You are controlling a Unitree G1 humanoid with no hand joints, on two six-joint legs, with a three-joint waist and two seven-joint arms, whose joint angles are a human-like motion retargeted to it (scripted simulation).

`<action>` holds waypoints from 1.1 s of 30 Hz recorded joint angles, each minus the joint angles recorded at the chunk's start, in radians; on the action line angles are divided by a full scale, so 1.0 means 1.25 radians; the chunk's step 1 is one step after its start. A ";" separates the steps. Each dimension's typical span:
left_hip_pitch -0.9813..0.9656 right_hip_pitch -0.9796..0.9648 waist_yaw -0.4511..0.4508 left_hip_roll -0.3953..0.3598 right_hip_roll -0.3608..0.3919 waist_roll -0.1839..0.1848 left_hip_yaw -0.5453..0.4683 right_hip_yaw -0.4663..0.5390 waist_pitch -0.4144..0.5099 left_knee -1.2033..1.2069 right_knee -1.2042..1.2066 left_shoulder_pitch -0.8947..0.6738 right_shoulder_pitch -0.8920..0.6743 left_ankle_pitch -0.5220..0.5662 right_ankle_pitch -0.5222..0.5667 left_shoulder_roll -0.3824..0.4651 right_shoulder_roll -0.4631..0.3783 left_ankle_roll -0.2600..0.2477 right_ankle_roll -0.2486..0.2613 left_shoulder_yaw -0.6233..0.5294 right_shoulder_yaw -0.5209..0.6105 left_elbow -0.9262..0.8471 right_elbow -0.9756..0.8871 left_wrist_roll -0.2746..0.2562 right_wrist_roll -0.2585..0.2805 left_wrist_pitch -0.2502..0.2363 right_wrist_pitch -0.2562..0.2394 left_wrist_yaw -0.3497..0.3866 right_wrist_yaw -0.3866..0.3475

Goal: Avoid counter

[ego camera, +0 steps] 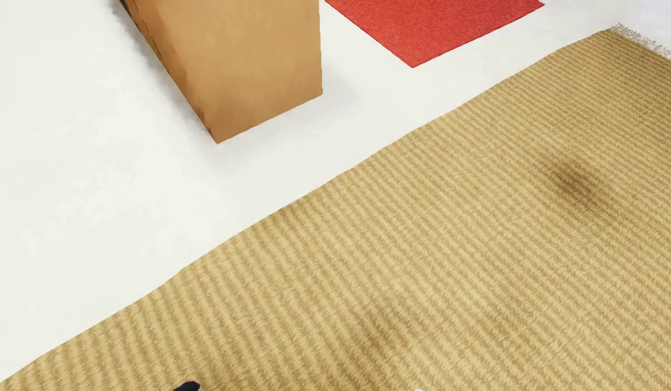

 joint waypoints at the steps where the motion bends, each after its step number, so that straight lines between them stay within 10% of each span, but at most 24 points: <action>1: 0.021 -0.088 -0.013 -0.018 0.041 0.003 -0.056 0.075 0.004 -0.034 0.001 -0.002 0.020 0.003 0.005 0.037 -0.016 -0.012 0.023 -0.020 0.006 -0.006 0.023 0.010 -0.058 -0.046 -0.079 -0.022 0.033; 5: 0.096 -0.234 -0.040 -0.002 0.218 0.030 -0.215 0.378 0.015 -0.095 -0.344 0.079 0.031 -0.031 0.044 0.164 -0.004 -0.063 0.094 -0.072 -0.152 -0.114 0.057 -0.007 -0.135 -0.144 -0.072 -0.046 0.029; 7: 0.115 -0.178 -0.036 0.051 0.261 0.051 -0.272 0.394 0.020 -0.003 -0.449 0.125 0.007 -0.052 0.177 0.170 -0.017 -0.092 0.146 -0.046 -0.135 -0.138 0.055 -0.035 -0.247 -0.105 -0.048 -0.049 -0.032; 9: 0.082 -0.130 -0.018 0.117 0.277 0.078 -0.306 0.344 0.033 0.227 -0.330 0.178 -0.052 0.083 0.112 0.142 -0.025 -0.028 0.150 -0.010 -0.118 -0.146 0.067 -0.040 -0.320 -0.086 -0.027 -0.013 -0.085; 11: -0.043 -0.031 -0.001 0.237 0.286 0.109 -0.291 0.271 0.041 0.523 -0.308 0.217 -0.152 0.297 0.028 0.056 -0.037 0.069 0.131 0.033 -0.121 -0.156 0.086 -0.059 -0.326 -0.075 -0.050 0.017 -0.110; 13: -0.167 0.096 0.022 0.252 0.289 0.130 -0.274 0.229 0.041 0.680 -0.379 0.262 -0.280 0.261 -0.001 -0.033 -0.067 0.076 0.126 0.021 -0.101 -0.144 0.075 -0.035 -0.348 -0.083 -0.050 -0.010 -0.131; 15: -0.289 0.208 0.043 0.204 0.285 0.131 -0.250 0.190 0.031 0.712 -0.458 0.303 -0.393 0.286 -0.018 -0.081 -0.075 0.028 0.125 0.015 -0.110 -0.145 0.028 0.029 -0.308 -0.083 -0.058 -0.051 -0.165; 20: -0.446 0.392 0.078 0.134 0.298 0.107 -0.186 0.111 0.022 0.242 -0.547 0.297 -0.624 0.325 -0.102 -0.137 -0.099 -0.048 0.139 0.159 -0.061 -0.092 -0.150 0.009 -0.067 -0.055 -0.117 -0.003 -0.210; 22: -0.432 0.457 0.081 0.093 0.314 0.097 -0.220 0.096 0.028 -0.100 -0.587 0.280 -0.663 0.325 -0.125 -0.126 -0.104 -0.027 0.150 0.164 0.005 -0.061 -0.240 0.031 0.005 -0.056 -0.124 0.019 -0.232; 25: -0.439 0.541 0.071 0.126 0.320 0.086 -0.029 0.086 0.042 -0.126 -0.583 0.259 -0.633 0.275 -0.106 -0.104 -0.113 -0.011 0.185 0.143 0.101 -0.049 -0.365 0.044 0.074 -0.086 -0.156 0.015 -0.224; 28: -0.427 0.553 0.081 0.113 0.253 0.057 -0.014 0.123 0.053 0.057 -0.413 0.242 -0.508 0.314 0.063 -0.120 -0.133 0.152 0.211 0.104 0.181 -0.070 -0.405 0.050 0.013 -0.114 -0.150 0.016 -0.197; 31: -0.371 0.340 0.069 0.041 0.157 0.013 -0.016 0.206 0.066 0.174 0.079 0.197 -0.366 0.179 0.269 -0.123 -0.106 0.154 0.140 0.028 0.191 -0.090 -0.280 0.080 -0.129 -0.145 -0.089 -0.012 -0.177; 33: -0.287 0.145 0.048 -0.024 0.225 -0.008 -0.030 0.319 0.073 0.141 0.293 0.177 -0.317 0.129 0.172 -0.122 -0.039 0.147 0.123 -0.004 0.154 -0.159 -0.086 0.098 -0.162 -0.152 -0.027 0.005 -0.180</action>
